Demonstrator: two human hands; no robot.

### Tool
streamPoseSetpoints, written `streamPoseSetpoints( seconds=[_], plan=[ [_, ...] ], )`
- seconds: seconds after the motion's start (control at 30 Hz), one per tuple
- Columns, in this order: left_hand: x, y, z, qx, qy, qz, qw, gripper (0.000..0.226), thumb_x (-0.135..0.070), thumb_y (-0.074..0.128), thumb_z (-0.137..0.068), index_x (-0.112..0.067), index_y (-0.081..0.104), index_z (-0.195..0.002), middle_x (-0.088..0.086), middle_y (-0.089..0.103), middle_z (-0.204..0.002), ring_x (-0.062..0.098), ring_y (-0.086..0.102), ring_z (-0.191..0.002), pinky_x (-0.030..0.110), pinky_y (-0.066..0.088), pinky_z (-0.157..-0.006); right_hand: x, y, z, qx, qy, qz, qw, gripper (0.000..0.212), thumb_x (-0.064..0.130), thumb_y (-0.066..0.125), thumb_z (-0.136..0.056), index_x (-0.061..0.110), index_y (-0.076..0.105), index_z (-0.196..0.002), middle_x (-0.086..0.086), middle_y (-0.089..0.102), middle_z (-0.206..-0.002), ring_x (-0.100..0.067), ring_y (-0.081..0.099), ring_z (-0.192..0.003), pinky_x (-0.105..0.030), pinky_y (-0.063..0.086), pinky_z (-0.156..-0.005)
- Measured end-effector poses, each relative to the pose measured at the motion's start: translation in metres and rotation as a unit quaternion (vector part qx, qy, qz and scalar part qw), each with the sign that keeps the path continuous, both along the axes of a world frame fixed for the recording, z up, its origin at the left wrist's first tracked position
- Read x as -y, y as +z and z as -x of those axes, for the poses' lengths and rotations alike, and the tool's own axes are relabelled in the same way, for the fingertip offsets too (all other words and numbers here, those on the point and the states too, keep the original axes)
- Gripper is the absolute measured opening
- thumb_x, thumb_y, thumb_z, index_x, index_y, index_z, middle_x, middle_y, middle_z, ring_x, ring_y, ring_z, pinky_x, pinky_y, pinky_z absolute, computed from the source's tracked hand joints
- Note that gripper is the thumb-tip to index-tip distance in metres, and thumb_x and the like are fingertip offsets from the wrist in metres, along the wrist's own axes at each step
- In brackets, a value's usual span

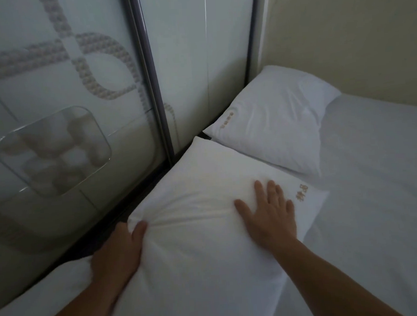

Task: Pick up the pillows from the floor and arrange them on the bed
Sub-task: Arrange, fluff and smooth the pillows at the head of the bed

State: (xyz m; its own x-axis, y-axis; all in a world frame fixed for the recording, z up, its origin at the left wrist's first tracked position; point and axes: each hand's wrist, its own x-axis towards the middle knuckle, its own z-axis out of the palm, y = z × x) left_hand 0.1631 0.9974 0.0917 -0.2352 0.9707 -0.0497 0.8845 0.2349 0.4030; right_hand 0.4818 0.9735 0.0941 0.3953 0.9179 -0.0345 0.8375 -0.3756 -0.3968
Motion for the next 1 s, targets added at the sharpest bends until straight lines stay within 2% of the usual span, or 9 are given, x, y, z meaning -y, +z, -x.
streamPoseSetpoints(
  seconds=[0.1,0.27,0.33,0.4,0.47,0.57,0.77,0.9,1.0],
  plan=[
    [-0.001,0.000,-0.002,0.035,0.034,0.065,0.997,0.074,-0.080,0.014,-0.079,-0.016,0.045,-0.099,0.018,0.063,-0.116,0.034,0.061,-0.105,0.046,0.046,-0.089,0.000,-0.003,-0.034,-0.036,-0.109,0.050,0.992,0.096,0.084,0.013,-0.073,0.027,0.007,-0.150,-0.005,0.000,-0.161,-0.022,0.001,-0.147,-0.053,0.011,-0.115],
    [0.014,0.022,-0.017,-0.015,0.024,0.148,0.989,0.077,-0.073,0.017,-0.085,-0.018,0.041,-0.134,0.016,0.046,-0.142,0.033,0.046,-0.128,0.049,0.036,-0.106,0.005,-0.006,-0.048,-0.099,-0.126,0.097,0.982,0.104,0.087,0.017,-0.070,0.021,0.009,-0.150,-0.004,0.006,-0.161,-0.024,0.011,-0.146,-0.053,0.018,-0.113],
    [0.019,0.041,-0.028,-0.099,-0.078,0.134,0.983,0.064,-0.062,0.018,-0.082,-0.029,0.041,-0.131,0.019,0.058,-0.127,0.037,0.060,-0.108,0.051,0.049,-0.091,-0.003,0.002,-0.048,-0.068,-0.141,0.110,0.982,0.106,0.088,0.013,-0.067,0.021,0.010,-0.149,-0.005,0.009,-0.160,-0.024,0.011,-0.145,-0.052,0.017,-0.112],
    [0.013,0.062,-0.038,-0.039,-0.117,0.124,0.985,0.049,-0.045,0.032,-0.073,-0.023,0.052,-0.113,0.027,0.067,-0.089,0.041,0.065,-0.066,0.051,0.055,-0.060,-0.025,0.012,-0.055,-0.041,-0.155,0.112,0.981,0.105,0.087,0.012,-0.067,0.021,0.011,-0.149,-0.008,0.010,-0.160,-0.024,0.009,-0.146,-0.051,0.014,-0.114],
    [-0.008,0.074,-0.045,-0.033,-0.112,0.092,0.989,0.054,-0.042,0.035,-0.069,-0.007,0.067,-0.094,0.032,0.064,-0.076,0.046,0.062,-0.060,0.056,0.052,-0.059,-0.061,0.021,-0.070,-0.026,-0.140,0.113,0.983,0.098,0.083,0.015,-0.074,0.023,0.007,-0.150,-0.008,0.006,-0.160,-0.026,0.005,-0.146,-0.050,0.011,-0.116],
    [-0.078,0.081,-0.076,-0.009,-0.016,-0.022,1.000,0.068,-0.049,0.033,-0.068,0.006,0.069,-0.083,0.035,0.064,-0.086,0.051,0.062,-0.080,0.062,0.048,-0.075,-0.120,0.030,-0.089,-0.001,-0.101,0.081,0.992,0.087,0.073,0.023,-0.084,0.022,0.000,-0.150,-0.008,0.000,-0.161,-0.028,0.003,-0.146,-0.049,0.011,-0.117],
    [-0.209,0.062,-0.237,0.013,-0.240,-0.132,0.962,0.064,-0.051,0.028,-0.087,-0.024,0.034,-0.144,0.005,0.033,-0.154,0.026,0.031,-0.140,0.045,0.024,-0.116,-0.222,0.025,-0.136,0.127,-0.030,0.015,0.991,0.093,0.077,0.025,-0.080,0.025,-0.013,-0.148,-0.005,-0.013,-0.160,-0.029,-0.006,-0.146,-0.054,0.009,-0.116],
    [-0.275,0.024,-0.305,0.259,-0.157,0.049,0.952,0.059,-0.049,0.039,-0.092,-0.021,0.035,-0.143,0.008,0.042,-0.148,0.025,0.042,-0.131,0.038,0.034,-0.109,-0.271,0.008,-0.166,0.135,0.008,0.043,0.990,0.112,0.089,0.036,-0.062,0.033,-0.014,-0.146,0.001,-0.015,-0.160,-0.028,-0.007,-0.146,-0.060,0.015,-0.112],
    [-0.293,-0.009,-0.307,0.465,-0.019,0.155,0.871,0.042,-0.039,0.057,-0.087,-0.012,0.058,-0.119,0.014,0.065,-0.119,0.030,0.061,-0.107,0.045,0.048,-0.100,-0.285,-0.016,-0.170,0.128,0.035,0.096,0.986,0.118,0.087,0.047,-0.055,0.036,-0.006,-0.147,0.003,-0.006,-0.161,-0.027,0.001,-0.146,-0.059,0.022,-0.109]
  ],
)
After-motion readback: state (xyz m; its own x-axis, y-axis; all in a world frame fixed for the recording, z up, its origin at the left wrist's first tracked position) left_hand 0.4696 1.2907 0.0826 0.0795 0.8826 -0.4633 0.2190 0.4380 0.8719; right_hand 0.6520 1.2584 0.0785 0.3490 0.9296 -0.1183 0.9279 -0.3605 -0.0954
